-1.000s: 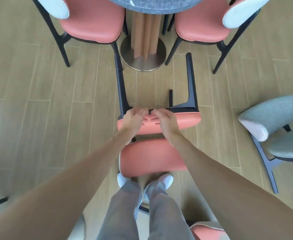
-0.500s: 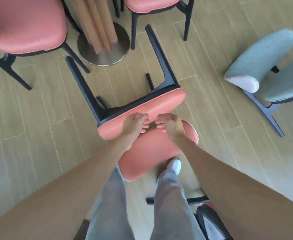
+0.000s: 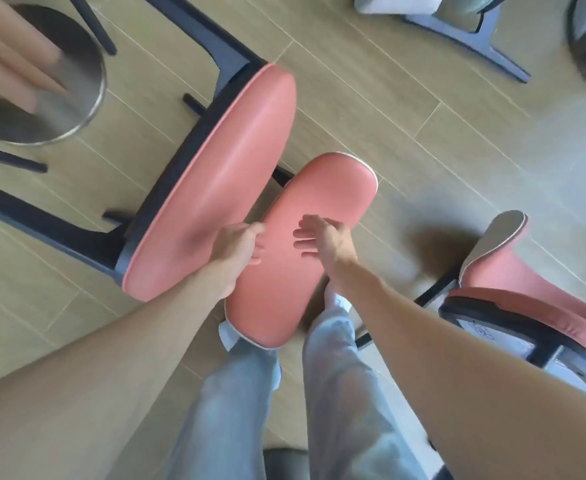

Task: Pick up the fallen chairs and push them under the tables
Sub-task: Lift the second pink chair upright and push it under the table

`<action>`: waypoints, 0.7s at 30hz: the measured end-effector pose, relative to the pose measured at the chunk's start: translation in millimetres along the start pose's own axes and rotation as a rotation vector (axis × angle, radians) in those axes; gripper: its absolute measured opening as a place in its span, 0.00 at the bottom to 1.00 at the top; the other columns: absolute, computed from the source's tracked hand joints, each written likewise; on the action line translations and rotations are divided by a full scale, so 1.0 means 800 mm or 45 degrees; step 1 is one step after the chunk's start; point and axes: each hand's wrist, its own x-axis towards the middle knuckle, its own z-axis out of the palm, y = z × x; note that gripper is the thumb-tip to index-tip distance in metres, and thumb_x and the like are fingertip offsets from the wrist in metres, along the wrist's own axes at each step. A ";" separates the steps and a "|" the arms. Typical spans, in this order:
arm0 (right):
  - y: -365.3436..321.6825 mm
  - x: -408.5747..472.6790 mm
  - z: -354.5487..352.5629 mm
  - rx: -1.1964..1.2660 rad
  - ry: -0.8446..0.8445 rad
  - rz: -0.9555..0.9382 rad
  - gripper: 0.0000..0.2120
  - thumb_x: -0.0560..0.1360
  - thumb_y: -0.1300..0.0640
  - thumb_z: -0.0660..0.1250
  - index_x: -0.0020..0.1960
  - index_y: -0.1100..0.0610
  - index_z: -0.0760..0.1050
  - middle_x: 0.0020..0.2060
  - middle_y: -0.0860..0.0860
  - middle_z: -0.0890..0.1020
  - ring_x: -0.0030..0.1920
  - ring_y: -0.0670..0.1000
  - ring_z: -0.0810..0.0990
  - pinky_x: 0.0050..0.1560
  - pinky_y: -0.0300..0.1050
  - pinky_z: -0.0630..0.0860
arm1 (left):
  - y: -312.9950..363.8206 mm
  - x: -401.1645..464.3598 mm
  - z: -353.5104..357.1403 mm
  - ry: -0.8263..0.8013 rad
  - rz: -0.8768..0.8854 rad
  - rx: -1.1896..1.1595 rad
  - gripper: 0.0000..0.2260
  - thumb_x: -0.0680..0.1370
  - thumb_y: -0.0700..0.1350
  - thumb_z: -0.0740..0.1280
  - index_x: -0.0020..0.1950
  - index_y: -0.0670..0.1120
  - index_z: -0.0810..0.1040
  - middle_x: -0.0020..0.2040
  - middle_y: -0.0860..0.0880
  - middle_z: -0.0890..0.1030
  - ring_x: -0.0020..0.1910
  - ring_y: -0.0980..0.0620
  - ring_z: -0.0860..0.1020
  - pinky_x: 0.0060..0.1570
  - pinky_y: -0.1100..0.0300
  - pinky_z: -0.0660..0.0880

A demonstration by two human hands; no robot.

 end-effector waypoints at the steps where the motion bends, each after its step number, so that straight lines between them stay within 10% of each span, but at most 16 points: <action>1: 0.014 0.010 -0.005 0.006 0.002 0.032 0.09 0.76 0.53 0.64 0.45 0.57 0.80 0.42 0.54 0.85 0.41 0.55 0.82 0.45 0.47 0.77 | -0.009 0.011 0.006 0.012 -0.016 0.011 0.13 0.78 0.45 0.67 0.58 0.40 0.80 0.52 0.41 0.84 0.47 0.44 0.83 0.54 0.48 0.81; 21: 0.146 0.279 -0.054 0.212 0.044 0.198 0.11 0.77 0.54 0.65 0.56 0.59 0.78 0.44 0.51 0.82 0.41 0.52 0.82 0.48 0.49 0.79 | -0.081 0.256 0.163 0.085 -0.047 0.136 0.06 0.76 0.48 0.69 0.51 0.51 0.79 0.53 0.48 0.82 0.56 0.44 0.81 0.62 0.44 0.76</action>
